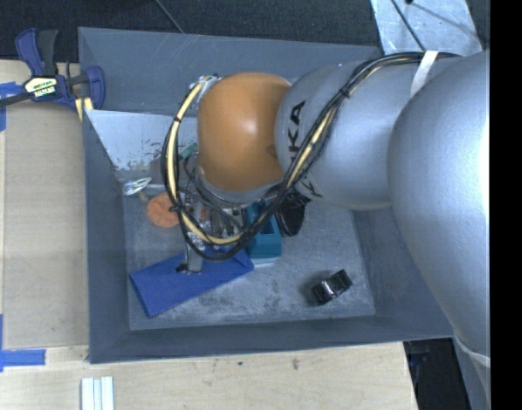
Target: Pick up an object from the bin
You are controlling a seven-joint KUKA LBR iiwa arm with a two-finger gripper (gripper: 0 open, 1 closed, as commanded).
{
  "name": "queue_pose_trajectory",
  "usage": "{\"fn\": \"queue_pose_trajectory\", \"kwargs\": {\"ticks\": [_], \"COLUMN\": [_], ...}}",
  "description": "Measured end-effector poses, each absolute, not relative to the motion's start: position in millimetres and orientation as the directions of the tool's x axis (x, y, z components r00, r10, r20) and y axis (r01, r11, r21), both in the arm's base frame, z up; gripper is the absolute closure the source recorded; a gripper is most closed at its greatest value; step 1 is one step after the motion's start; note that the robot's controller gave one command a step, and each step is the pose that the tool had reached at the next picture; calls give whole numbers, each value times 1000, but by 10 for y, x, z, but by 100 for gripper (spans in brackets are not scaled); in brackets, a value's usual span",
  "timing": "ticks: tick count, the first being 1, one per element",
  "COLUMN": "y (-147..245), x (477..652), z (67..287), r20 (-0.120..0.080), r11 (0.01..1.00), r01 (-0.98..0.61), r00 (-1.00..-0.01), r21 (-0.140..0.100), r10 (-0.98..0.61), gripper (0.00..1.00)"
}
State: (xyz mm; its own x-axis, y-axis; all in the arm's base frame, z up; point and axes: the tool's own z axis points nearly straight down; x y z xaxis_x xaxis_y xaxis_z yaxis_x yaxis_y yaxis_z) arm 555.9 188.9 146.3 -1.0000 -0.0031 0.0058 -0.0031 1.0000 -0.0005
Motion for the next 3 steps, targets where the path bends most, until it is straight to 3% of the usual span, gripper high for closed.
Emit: {"fn": "queue_pose_trajectory", "kwargs": {"ticks": [2, 3], "y": [1869, 1608], "x": [5598, 5431], "z": [1467, 1658], "r20": [-7, 10], "r11": [1000, 997], "r01": [0, -77], "r00": [-1000, -997], "r21": [3, -2], "r10": [0, -77], "gripper": [0, 0]}}
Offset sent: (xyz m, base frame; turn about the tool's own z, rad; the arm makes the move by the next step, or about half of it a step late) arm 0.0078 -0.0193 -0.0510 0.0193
